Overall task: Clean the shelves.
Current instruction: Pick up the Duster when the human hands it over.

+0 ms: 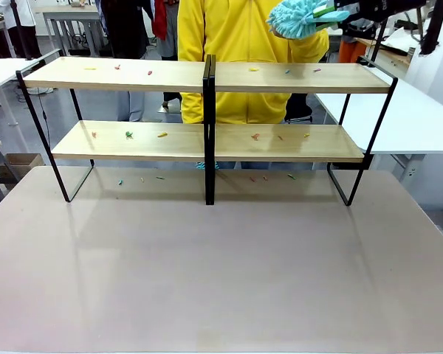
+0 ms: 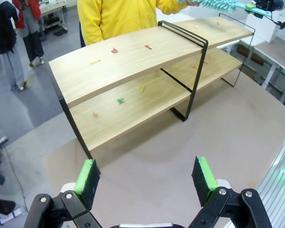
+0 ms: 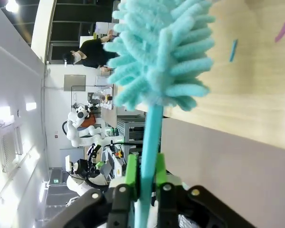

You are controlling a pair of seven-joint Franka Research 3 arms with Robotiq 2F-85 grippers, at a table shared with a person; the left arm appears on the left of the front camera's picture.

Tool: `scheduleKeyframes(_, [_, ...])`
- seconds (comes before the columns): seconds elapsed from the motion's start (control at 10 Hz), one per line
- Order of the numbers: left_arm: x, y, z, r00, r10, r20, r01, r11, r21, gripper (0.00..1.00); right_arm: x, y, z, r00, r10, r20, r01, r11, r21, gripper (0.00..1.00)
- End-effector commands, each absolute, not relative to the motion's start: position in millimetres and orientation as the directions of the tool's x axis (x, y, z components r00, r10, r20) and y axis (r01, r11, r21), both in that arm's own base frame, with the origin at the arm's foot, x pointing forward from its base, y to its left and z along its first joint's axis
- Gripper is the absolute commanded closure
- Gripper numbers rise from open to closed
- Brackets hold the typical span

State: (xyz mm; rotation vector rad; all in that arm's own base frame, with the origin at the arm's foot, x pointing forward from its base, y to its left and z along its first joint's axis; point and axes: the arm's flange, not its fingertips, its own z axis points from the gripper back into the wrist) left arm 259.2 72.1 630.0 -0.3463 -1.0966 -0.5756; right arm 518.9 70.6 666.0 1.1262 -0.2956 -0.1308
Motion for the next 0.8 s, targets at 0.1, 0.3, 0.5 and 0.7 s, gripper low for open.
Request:
scheduleKeyframes(0.1, [260, 72, 631, 0.326, -0.26, 0.909, 0.596, 0.803, 0.016, 0.0, 518, 68, 666, 0.947, -0.268, 0.175, -0.043, 0.435, 0.899, 1.0])
scheduleKeyframes(0.3, [260, 72, 631, 0.326, -0.26, 0.909, 0.596, 0.803, 0.016, 0.0, 514, 67, 669, 0.953, -0.239, 0.186, -0.06, 0.452, 0.89, 1.0])
scheduleKeyframes(0.5, [260, 72, 631, 0.326, -0.26, 0.909, 0.596, 0.803, 0.016, 0.0, 473, 42, 696, 0.942, -0.089, 0.324, -0.237, 0.508, 0.828, 1.0])
scheduleKeyframes(0.7, [260, 72, 631, 0.326, -0.26, 0.909, 0.596, 0.803, 0.016, 0.0, 406, -20, 719, 0.917, -0.002, 0.398, -0.336, 0.531, 0.778, 1.0])
